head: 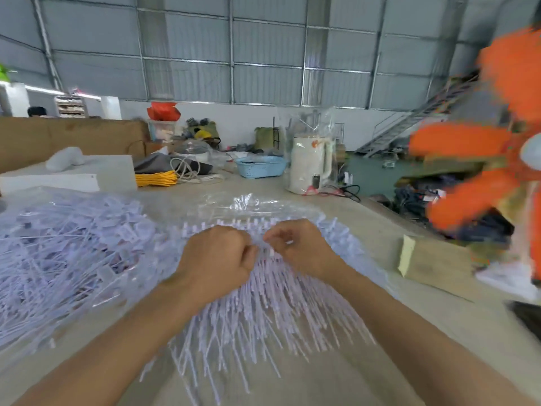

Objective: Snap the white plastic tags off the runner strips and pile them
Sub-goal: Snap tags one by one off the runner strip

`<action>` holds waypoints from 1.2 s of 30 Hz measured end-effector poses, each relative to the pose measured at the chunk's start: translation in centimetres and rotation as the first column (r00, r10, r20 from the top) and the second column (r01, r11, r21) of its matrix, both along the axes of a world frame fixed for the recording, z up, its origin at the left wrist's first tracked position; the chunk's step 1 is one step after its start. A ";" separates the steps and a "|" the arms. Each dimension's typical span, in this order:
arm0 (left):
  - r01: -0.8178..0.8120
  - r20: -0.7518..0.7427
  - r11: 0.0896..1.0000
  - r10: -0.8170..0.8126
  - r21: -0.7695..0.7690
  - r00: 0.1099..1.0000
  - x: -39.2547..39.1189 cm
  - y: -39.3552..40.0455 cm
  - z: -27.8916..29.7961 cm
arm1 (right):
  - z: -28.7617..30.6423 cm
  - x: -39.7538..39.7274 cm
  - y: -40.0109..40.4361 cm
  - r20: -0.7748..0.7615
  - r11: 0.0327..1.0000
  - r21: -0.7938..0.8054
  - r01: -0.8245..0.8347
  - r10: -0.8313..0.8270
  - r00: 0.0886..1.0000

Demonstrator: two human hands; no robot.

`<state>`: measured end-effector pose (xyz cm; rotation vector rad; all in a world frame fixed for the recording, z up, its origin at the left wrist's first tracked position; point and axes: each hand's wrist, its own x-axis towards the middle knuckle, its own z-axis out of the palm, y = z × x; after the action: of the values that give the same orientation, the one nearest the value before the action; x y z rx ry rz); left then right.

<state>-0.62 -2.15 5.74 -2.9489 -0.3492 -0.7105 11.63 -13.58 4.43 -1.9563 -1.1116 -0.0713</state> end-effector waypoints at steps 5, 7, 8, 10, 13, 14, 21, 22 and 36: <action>0.079 -0.045 0.990 -0.084 -0.116 0.995 6.5 -0.9 -1.5 | -0.4 5.8 -5.1 0.117 0.928 -0.110 0.356 -0.344 0.932; 0.065 -0.033 0.987 -0.071 -0.147 0.997 9.1 -0.2 -1.8 | -1.4 6.8 -6.0 0.166 0.888 -0.154 0.433 -0.408 0.898; 0.048 -0.032 0.987 -0.053 -0.153 0.998 10.3 0.5 -1.9 | -2.1 7.2 -6.1 0.197 0.883 -0.151 0.445 -0.415 0.888; -0.024 -0.036 0.988 0.018 -0.150 0.999 12.4 2.0 -1.5 | -3.0 7.4 -6.1 0.241 0.879 -0.150 0.453 -0.412 0.879; -0.163 -0.131 0.977 0.145 -0.138 0.981 14.3 4.5 -0.8 | -3.6 7.5 -6.1 0.327 0.869 -0.186 0.458 -0.385 0.863; -0.209 -0.192 0.968 0.180 -0.143 0.965 14.7 5.3 -0.7 | -3.7 7.6 -6.1 0.349 0.878 -0.181 0.443 -0.364 0.864; -0.236 -0.267 0.918 0.152 -0.319 0.952 15.3 7.6 -1.4 | -3.1 7.5 -6.2 0.334 0.893 -0.237 0.383 -0.295 0.895; -0.225 -0.246 0.921 0.150 -0.317 0.958 15.4 7.7 -1.3 | -3.1 7.5 -6.2 0.335 0.892 -0.240 0.383 -0.294 0.895; 0.118 0.227 0.949 -0.051 -0.294 0.973 14.1 5.6 7.7 | -2.4 7.6 -6.5 0.239 0.900 0.048 0.434 -0.432 0.869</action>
<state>13.52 3.49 13.42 -3.1973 -0.3816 -1.0876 19.20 -20.10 2.06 -2.2152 -0.7978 -0.5664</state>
